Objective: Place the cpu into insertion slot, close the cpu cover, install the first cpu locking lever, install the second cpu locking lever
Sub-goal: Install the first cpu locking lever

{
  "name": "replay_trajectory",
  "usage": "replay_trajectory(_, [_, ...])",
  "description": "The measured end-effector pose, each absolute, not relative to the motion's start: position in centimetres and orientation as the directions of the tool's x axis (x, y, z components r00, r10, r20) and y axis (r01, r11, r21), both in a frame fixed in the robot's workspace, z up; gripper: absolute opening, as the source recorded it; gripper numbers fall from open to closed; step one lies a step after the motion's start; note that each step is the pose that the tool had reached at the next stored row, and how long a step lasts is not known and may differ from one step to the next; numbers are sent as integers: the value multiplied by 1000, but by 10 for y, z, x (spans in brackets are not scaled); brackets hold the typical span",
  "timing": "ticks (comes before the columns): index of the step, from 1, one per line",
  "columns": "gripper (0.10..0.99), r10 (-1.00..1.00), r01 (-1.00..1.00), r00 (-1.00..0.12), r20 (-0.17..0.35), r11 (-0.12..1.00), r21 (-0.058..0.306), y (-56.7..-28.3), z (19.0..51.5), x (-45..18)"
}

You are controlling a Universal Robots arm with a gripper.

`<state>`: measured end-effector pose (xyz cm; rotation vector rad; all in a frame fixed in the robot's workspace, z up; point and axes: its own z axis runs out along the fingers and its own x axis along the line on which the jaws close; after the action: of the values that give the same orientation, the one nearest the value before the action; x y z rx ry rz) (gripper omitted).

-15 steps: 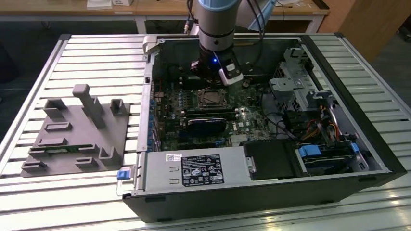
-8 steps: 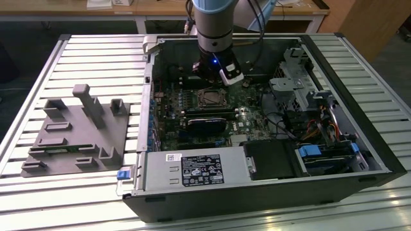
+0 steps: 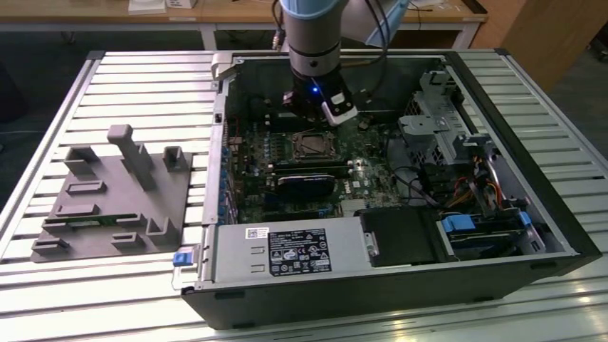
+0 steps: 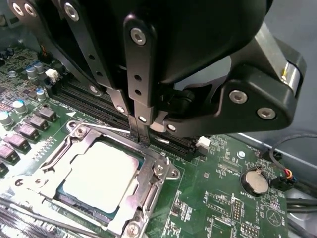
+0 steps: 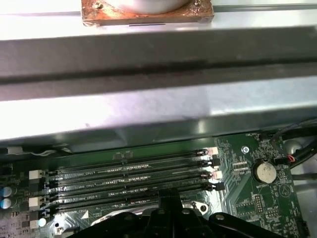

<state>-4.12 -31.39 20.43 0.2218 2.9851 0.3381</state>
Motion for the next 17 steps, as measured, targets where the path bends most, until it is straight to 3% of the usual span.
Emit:
replay_trajectory(7, [106, 160, 124, -977, -140, 964, 234, -312, 202, -45])
replay_trajectory(17, [106, 241, 204, -960, -141, 951, 233, -310, 201, -46])
